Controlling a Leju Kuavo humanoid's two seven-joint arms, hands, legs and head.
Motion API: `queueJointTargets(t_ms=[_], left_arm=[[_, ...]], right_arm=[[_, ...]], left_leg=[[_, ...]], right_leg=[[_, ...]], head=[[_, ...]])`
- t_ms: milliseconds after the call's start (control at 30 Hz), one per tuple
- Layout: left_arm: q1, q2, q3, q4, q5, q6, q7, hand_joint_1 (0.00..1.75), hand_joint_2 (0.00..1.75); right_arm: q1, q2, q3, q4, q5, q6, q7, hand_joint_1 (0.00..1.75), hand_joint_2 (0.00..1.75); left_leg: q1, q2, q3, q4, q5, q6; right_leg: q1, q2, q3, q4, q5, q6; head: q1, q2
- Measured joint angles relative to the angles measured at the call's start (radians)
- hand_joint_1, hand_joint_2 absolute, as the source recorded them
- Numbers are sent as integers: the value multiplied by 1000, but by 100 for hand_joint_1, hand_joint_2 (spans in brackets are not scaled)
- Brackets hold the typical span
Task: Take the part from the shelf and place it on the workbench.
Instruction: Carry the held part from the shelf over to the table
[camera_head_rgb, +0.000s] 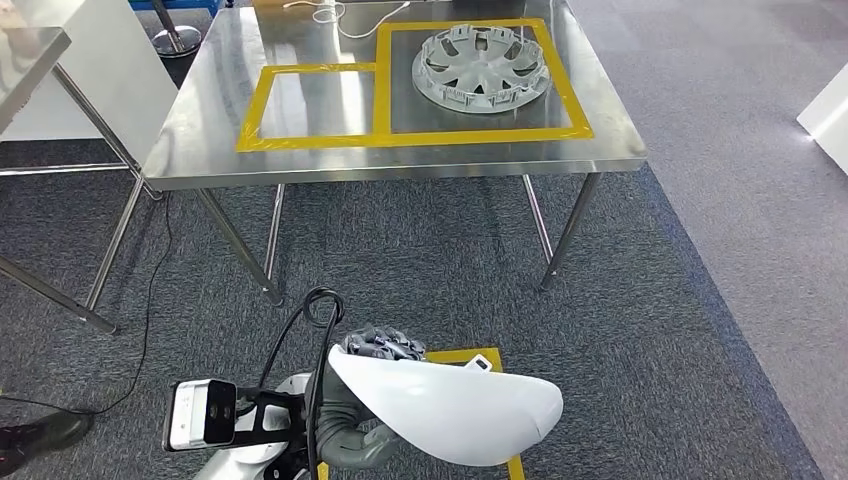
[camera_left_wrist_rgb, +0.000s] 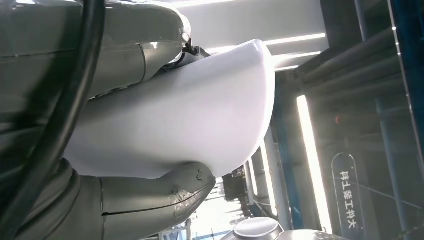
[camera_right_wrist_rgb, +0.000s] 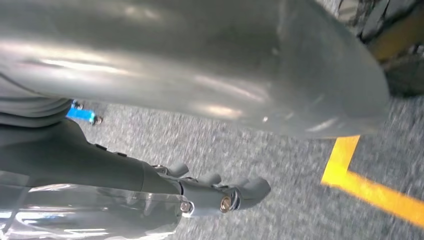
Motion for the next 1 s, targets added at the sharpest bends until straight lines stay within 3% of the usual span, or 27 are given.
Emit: queueJointTargets(t_ms=[67, 100, 167, 200, 233, 267, 300, 333, 400, 433, 567, 633, 700, 733, 767, 800, 867, 900, 1000], left_arm=[[0, 0, 0, -3, -1, 0, 0, 175, 175], [-1, -1, 0, -5, -2, 0, 0, 175, 175], [0, -1, 0, -6, -4, 0, -1, 175, 175], [1, -1, 0, -6, -5, 0, 0, 175, 175], [2, -1, 0, -6, -6, 0, 0, 175, 175], [2, -1, 0, -6, -6, 0, 0, 175, 175], [2, -1, 0, -6, -6, 0, 0, 175, 175], [2, -1, 0, -6, -6, 0, 0, 175, 175], [2, -1, 0, -6, -6, 0, 0, 175, 175], [2, -1, 0, -7, -6, 0, 0, 175, 175], [1, -1, 0, -8, -5, 0, -1, 175, 175], [1, -1, 0, -9, -4, 0, -1, 175, 175], [2, 0, 1, -9, -4, -1, -1, 175, 175], [3, 0, 1, -9, -4, -1, -1, 175, 175], [3, 0, 1, -9, -4, -1, -1, 175, 175], [3, 0, 1, -9, -4, -1, -1, 175, 175], [3, 0, 1, -9, -4, -2, -1, 175, 175], [2, 0, 1, -9, -4, -2, -1, 175, 175], [1, 0, 1, -10, -4, -2, -1, 175, 175]], right_arm=[[0, 0, 0, 0, 0, 0, 1, 0, 0], [0, -1, 0, 0, 0, 0, 1, 0, 0], [0, -1, 0, 0, 0, 0, 2, 0, 0], [1, -1, 0, 0, 0, -1, 2, 0, 0], [2, -1, 0, 0, 0, -1, 2, 0, 0], [3, -1, 0, 0, 0, -1, 2, 0, 0], [4, -2, 0, 0, 0, -1, 3, 0, 0], [4, -3, 0, 0, 0, -1, 3, 0, 0], [3, -3, 0, 0, 0, -1, 3, 0, 0], [2, -3, 0, 0, 0, -1, 3, 0, 0], [3, -3, 0, 0, 0, -1, 3, 0, 0], [3, -2, 0, 0, 0, -1, 3, 0, 0], [3, -2, 0, 0, 0, -1, 3, 0, 0], [3, -2, 0, 0, 0, -1, 3, 0, 0], [4, -2, 0, 0, 0, -1, 3, 0, 0], [3, -2, 0, 0, 0, -1, 3, 0, 0], [3, -1, 0, 0, 0, 0, 3, 0, 0], [3, 0, 0, 0, 0, 0, 3, 0, 0], [3, 3, 0, 0, 0, 0, 3, 0, 0]], left_leg=[[6, 1, 7, -16, 9, 9], [9, 3, 10, -24, 14, 14], [9, 6, 9, -27, 17, 18], [8, 6, 8, -27, 17, 18], [8, 7, 7, -26, 16, 18], [8, 6, 7, -24, 15, 16], [9, 6, 7, -21, 13, 14], [10, 6, 8, -17, 10, 11], [6, 5, 7, -6, 1, 0], [4, 5, 6, -3, -3, -5], [4, 5, 3, 14, -18, -25], [9, 3, -36, 99, -65, -36], [11, 3, -108, 237, -123, -42], [12, 3, -136, 284, -133, -42], [12, 3, -147, 294, -121, -40], [11, 2, -138, 262, -88, -35], [7, 1, -80, 128, -9, -17], [4, 1, -53, 67, 14, -8], [-4, 1, -25, 0, 15, 11]], right_leg=[[0, -2, -4, 15, -13, 9], [0, -2, -19, 47, -35, 12], [-2, -2, -78, 168, -99, 16], [-2, -2, -109, 229, -123, 19], [-3, -2, -128, 265, -129, 21], [-4, -3, -128, 264, -116, 23], [-6, -4, -107, 220, -84, 25], [-9, -6, -73, 151, -46, 26], [-9, -8, -17, 36, -4, 21], [-8, -7, -6, 12, -1, 17], [-8, -4, -2, 3, -5, -9], [-9, -5, 3, 1, -7, -20], [-7, -5, 5, 2, -11, -26], [-5, -4, 6, 2, -13, -27], [-4, -3, 9, 3, -16, -28], [-2, -1, 14, 3, -19, -28], [2, 2, 26, 3, -27, -27], [4, 3, 31, 3, -30, -24], [3, 1, 34, 6, -24, -6]], head=[[2, 0], [4, 0], [5, 0], [6, 0], [6, 0], [6, 0], [6, 0], [6, 0], [6, 0], [5, 0], [3, 0], [0, 0], [-2, 0], [-2, 0], [-2, 0], [-2, 0], [-1, 0], [0, 0], [1, 0]])
